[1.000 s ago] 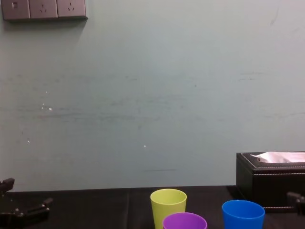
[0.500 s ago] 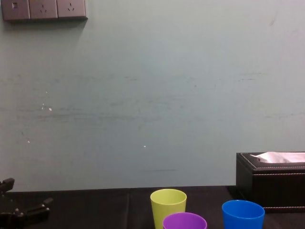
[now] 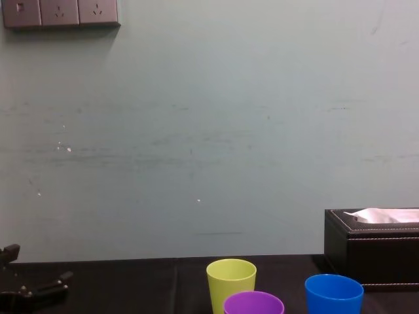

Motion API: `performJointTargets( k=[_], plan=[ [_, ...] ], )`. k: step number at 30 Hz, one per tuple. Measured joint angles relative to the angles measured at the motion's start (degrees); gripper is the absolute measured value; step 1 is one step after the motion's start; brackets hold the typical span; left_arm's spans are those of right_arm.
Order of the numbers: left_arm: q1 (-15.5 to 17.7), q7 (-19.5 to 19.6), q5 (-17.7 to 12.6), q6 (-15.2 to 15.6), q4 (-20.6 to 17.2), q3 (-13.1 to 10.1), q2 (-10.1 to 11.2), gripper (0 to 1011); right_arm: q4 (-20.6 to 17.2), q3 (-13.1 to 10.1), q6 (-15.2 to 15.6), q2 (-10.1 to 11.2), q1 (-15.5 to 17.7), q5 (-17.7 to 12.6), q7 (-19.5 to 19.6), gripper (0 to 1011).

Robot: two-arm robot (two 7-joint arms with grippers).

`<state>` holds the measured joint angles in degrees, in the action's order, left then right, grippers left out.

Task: Stack the three plastic cups sequentially using one hand.

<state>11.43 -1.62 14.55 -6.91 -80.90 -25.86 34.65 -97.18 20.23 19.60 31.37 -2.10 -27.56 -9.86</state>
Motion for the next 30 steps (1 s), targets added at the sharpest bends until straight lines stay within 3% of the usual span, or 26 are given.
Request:
performJointTargets(
  k=[8, 20, 30],
  plan=[
    [0.00, 0.00, 0.00, 0.00, 0.00, 0.00, 0.00, 1000, 3.30, 1.09, -1.41, -2.32, -2.54, 2.97, -0.31, 1003],
    [0.00, 0.00, 0.00, 0.00, 0.00, 0.00, 0.00, 1000, 9.55, 0.75, -5.76, -6.40, -5.43, 6.00, -1.05, 1003],
    [0.00, 0.00, 0.00, 0.00, 0.00, 0.00, 0.00, 1000, 12.47, 0.43, -7.03, -8.26, -7.01, 7.62, -2.38, 1003]
  ],
)
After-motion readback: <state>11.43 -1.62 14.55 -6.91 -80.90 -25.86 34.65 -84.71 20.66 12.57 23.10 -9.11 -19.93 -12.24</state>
